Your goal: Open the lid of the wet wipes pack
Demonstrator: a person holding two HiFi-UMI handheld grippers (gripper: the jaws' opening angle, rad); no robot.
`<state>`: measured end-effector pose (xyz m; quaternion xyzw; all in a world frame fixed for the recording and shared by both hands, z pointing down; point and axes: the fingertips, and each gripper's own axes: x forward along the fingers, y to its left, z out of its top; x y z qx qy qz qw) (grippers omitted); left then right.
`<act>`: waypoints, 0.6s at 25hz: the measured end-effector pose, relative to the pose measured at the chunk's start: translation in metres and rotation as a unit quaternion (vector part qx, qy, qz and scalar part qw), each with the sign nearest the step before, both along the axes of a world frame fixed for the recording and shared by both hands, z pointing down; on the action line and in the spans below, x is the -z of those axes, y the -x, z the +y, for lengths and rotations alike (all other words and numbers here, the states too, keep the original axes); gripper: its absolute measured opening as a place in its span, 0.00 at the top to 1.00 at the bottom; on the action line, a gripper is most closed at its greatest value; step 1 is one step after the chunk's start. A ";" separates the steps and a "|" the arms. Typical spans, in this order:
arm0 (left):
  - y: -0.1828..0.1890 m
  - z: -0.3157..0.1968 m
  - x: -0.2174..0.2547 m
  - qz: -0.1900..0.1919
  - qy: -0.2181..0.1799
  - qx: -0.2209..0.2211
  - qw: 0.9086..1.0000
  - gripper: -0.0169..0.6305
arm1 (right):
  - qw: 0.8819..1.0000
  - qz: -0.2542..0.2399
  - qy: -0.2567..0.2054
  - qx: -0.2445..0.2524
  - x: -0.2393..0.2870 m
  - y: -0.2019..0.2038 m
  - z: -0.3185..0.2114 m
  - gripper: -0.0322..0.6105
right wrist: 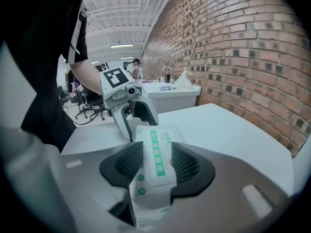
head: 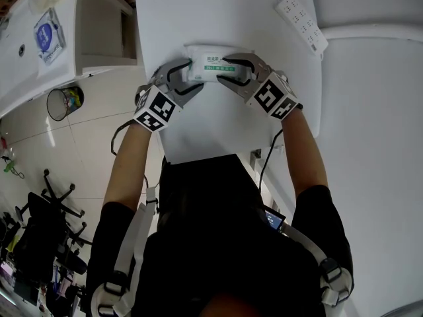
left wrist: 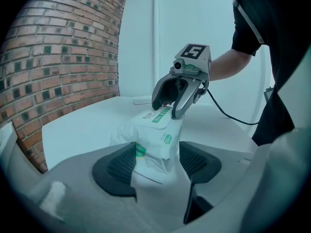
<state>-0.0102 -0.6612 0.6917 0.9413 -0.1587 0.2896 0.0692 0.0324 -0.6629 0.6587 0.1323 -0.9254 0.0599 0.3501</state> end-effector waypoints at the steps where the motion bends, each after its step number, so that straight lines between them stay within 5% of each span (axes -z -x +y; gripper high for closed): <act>1: 0.000 0.000 0.000 0.000 0.001 0.000 1.000 0.54 | 1.000 -0.012 0.004 -0.002 0.002 0.001 -0.001 0.67; 4: 0.000 -0.001 -0.001 -0.001 0.003 0.001 1.000 0.54 | 0.995 -0.072 0.056 -0.028 0.008 0.002 -0.006 0.67; 9: 0.001 -0.004 -0.001 0.000 0.009 0.001 1.000 0.54 | 0.970 -0.162 0.161 -0.085 0.020 -0.004 -0.019 0.67; 15: 0.000 -0.004 -0.001 0.000 0.013 -0.005 1.000 0.55 | 0.985 -0.122 0.115 -0.045 0.025 0.000 -0.018 0.68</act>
